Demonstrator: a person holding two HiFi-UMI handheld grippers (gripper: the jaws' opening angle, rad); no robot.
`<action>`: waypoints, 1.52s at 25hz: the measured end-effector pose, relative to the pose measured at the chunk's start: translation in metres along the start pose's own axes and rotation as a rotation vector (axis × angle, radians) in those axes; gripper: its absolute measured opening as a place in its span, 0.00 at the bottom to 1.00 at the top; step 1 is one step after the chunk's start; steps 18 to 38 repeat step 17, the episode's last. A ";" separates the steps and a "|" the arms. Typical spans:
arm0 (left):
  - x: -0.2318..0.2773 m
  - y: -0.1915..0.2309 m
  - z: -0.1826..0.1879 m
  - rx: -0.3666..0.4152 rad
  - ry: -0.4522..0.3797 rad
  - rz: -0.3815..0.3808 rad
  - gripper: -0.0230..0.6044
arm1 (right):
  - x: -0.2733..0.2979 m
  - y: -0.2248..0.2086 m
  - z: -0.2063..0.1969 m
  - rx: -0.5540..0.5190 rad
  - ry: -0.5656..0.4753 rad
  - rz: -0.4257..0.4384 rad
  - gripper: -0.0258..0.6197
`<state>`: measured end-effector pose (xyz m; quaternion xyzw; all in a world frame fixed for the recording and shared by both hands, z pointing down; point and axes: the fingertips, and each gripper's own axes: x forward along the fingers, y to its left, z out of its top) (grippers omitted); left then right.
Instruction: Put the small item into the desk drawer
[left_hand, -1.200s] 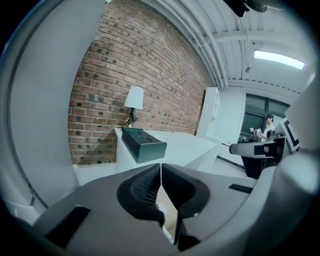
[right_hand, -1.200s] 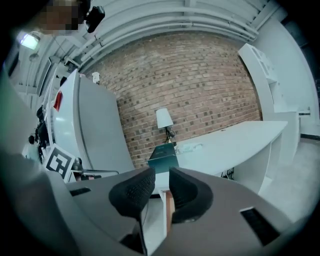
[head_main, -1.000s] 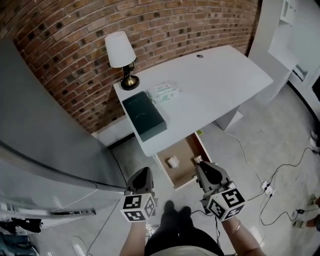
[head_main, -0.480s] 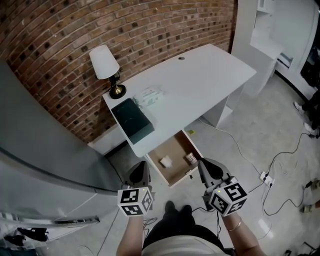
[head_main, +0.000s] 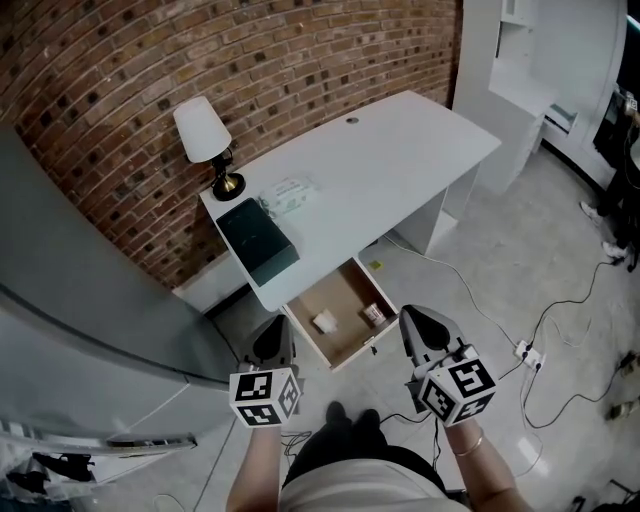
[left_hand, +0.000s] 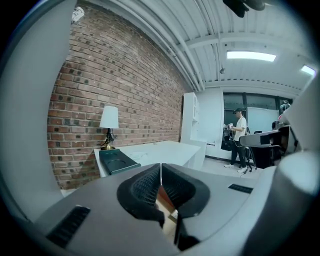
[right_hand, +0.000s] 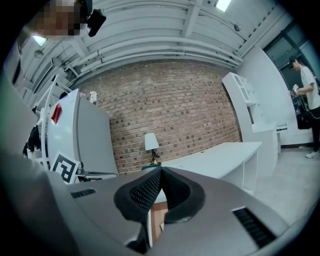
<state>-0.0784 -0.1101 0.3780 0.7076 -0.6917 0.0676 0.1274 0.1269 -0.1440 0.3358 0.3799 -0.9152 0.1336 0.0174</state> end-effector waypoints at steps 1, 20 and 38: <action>-0.001 -0.001 -0.001 0.001 -0.001 0.001 0.08 | -0.002 0.000 0.000 -0.001 -0.002 -0.001 0.05; -0.013 -0.002 -0.001 0.008 -0.014 0.033 0.08 | -0.006 0.004 0.006 -0.037 -0.016 0.012 0.05; -0.013 -0.002 -0.001 0.008 -0.014 0.033 0.08 | -0.006 0.004 0.006 -0.037 -0.016 0.012 0.05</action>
